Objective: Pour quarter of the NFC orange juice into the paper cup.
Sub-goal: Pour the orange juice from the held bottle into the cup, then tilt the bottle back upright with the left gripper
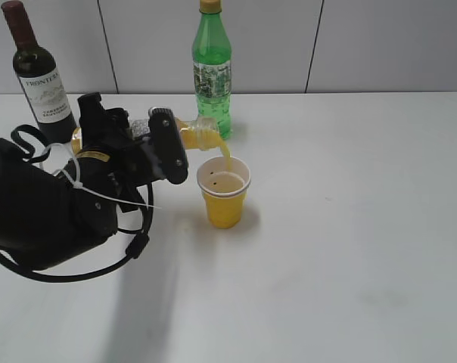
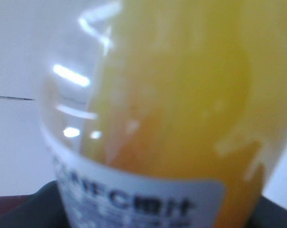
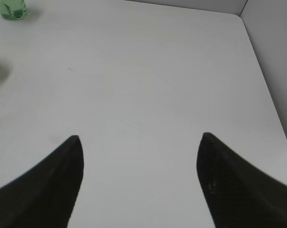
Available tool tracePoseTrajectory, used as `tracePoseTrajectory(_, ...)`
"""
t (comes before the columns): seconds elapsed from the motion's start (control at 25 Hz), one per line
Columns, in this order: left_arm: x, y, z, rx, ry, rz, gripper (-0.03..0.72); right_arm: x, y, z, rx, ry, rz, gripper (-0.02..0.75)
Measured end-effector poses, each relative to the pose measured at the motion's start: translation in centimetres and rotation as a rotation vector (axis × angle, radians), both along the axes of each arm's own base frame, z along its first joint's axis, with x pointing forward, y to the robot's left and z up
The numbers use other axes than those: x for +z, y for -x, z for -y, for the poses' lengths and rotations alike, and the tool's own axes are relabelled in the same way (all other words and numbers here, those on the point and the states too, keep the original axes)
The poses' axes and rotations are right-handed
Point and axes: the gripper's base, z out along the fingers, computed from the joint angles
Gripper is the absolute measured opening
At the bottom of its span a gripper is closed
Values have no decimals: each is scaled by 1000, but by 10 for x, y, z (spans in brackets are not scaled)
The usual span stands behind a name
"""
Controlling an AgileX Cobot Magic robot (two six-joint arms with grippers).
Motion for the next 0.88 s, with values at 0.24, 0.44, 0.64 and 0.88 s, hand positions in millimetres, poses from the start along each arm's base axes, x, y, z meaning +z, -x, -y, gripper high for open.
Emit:
tracePoseTrajectory(0.24, 1, 0, -1, -1, -28, 13, 443, 0, 0, 0, 0, 0, 0, 591)
tracePoseTrajectory(0.44, 2, -1, -1, -1, -34, 17, 443, 0, 0, 0, 0, 0, 0, 589)
tracePoseTrajectory(0.64, 2, -1, -1, -2, -37, 18, 443, 0, 0, 0, 0, 0, 0, 589)
tracePoseTrajectory(0.88, 2, -1, -1, -1, -43, 22, 443, 0, 0, 0, 0, 0, 0, 589)
